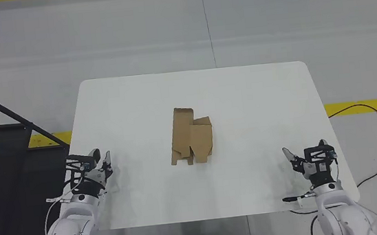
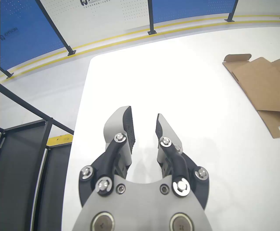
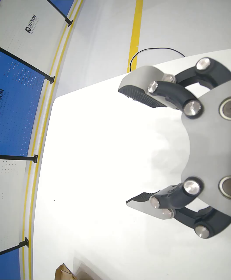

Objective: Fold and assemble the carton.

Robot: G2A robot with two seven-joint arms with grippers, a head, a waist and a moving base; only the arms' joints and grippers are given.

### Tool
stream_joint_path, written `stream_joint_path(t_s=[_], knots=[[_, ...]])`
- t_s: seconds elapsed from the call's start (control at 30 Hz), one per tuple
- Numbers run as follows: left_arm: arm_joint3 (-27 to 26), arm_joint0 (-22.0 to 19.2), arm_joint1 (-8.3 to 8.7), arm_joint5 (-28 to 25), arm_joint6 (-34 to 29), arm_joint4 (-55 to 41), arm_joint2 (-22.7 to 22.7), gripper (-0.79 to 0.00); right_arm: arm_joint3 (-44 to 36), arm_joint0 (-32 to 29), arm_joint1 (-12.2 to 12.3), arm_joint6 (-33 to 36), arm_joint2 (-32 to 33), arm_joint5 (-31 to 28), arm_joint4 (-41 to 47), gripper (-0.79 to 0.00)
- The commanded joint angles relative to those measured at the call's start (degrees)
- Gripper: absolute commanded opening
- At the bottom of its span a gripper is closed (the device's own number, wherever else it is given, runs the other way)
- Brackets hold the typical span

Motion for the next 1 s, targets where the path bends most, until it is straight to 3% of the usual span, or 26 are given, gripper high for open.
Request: stream_joint_path(t_s=[0.0, 0.4, 0.43, 0.6, 0.97], knots=[[0.0, 0.0, 0.00, 0.0, 0.0, 0.0, 0.0, -0.462, 0.0, 0.0, 0.0, 0.0, 0.0, 0.0, 0.0, 0.000], [0.0, 0.0, 0.00, 0.0, 0.0, 0.0, 0.0, -0.462, 0.0, 0.0, 0.0, 0.0, 0.0, 0.0, 0.0, -0.001], [0.0, 0.0, -0.02, -0.2, -0.2, -0.4, 0.1, 0.000, -0.1, 0.1, 0.0, 0.1, -0.2, -0.4, 0.0, 0.000], [-0.4, -1.2, -0.18, -2.0, -2.8, -6.5, -1.2, 0.000, -0.6, 2.4, -0.3, 4.1, -2.0, -1.4, 1.4, 0.000], [0.7, -5.2, -0.73, -7.1, -5.6, -26.6, -4.4, 0.000, -1.5, 10.7, -1.1, 19.9, -4.6, -7.3, 23.5, 0.000]])
